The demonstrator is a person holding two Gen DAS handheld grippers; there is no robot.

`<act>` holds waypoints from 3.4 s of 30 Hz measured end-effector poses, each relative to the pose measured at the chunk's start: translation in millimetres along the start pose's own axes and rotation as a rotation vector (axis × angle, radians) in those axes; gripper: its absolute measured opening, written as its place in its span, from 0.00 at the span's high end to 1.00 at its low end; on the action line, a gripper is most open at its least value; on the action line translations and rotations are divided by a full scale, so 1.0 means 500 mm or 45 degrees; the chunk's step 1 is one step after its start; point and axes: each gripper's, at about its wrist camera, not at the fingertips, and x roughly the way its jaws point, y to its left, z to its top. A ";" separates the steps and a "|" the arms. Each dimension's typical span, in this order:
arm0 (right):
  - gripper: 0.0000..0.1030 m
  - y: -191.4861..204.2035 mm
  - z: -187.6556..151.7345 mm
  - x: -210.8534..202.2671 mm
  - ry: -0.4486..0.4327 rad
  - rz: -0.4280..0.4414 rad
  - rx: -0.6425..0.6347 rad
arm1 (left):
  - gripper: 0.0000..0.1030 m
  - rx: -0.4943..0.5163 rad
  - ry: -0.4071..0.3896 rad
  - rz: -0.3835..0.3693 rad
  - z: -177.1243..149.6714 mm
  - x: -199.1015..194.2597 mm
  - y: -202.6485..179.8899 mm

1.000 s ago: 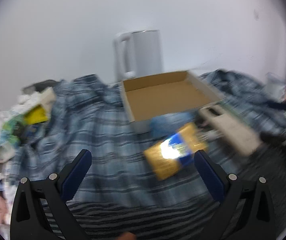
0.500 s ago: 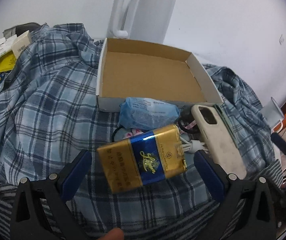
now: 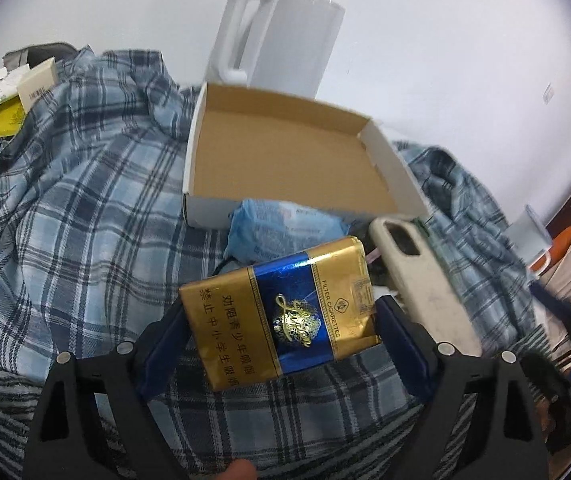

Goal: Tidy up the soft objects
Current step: 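Grasp the gold-and-blue cigarette pack with the left gripper while the right gripper grasps the cream phone case, then carry the cigarette pack with the left gripper while the right gripper carries the phone case into the box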

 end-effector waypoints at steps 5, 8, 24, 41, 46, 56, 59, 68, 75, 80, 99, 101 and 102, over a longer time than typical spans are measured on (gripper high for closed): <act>0.00 0.000 -0.010 0.035 0.172 0.165 0.158 | 0.11 -0.023 -0.081 -0.071 -0.001 -0.031 0.005; 0.00 -0.001 -0.015 0.059 0.268 0.155 0.229 | 0.11 -0.006 -0.136 -0.095 0.000 -0.047 -0.005; 0.20 0.045 0.024 0.170 0.406 -0.005 0.133 | 0.11 -0.004 -0.215 -0.161 -0.009 -0.085 0.000; 0.27 0.028 0.025 0.180 0.403 -0.011 0.136 | 0.11 -0.001 -0.187 -0.155 -0.009 -0.074 -0.003; 0.28 0.030 0.028 0.143 0.318 0.051 0.139 | 0.11 0.008 -0.193 -0.158 -0.007 -0.076 -0.007; 0.28 0.044 0.070 0.020 -0.022 0.045 0.028 | 0.11 0.133 -0.332 -0.083 0.032 -0.151 -0.034; 0.28 0.043 0.094 -0.012 -0.139 0.074 -0.003 | 0.11 0.155 -0.383 -0.074 0.063 -0.184 -0.039; 0.28 0.016 0.223 -0.080 -0.467 0.094 -0.089 | 0.11 0.253 -0.610 0.016 0.199 -0.284 -0.080; 0.28 -0.013 0.342 -0.064 -0.608 0.074 -0.072 | 0.11 0.322 -0.723 0.049 0.305 -0.301 -0.134; 0.28 -0.026 0.409 -0.034 -0.663 0.063 -0.044 | 0.11 0.344 -0.725 0.126 0.370 -0.258 -0.149; 0.28 -0.013 0.365 0.254 -0.390 0.085 0.048 | 0.11 0.268 -0.334 0.217 0.373 0.066 -0.042; 0.28 -0.010 0.366 0.274 -0.363 0.086 0.053 | 0.11 0.270 -0.315 0.223 0.363 0.084 -0.044; 0.28 -0.008 0.366 0.281 -0.352 0.082 0.053 | 0.11 0.274 -0.304 0.224 0.361 0.092 -0.042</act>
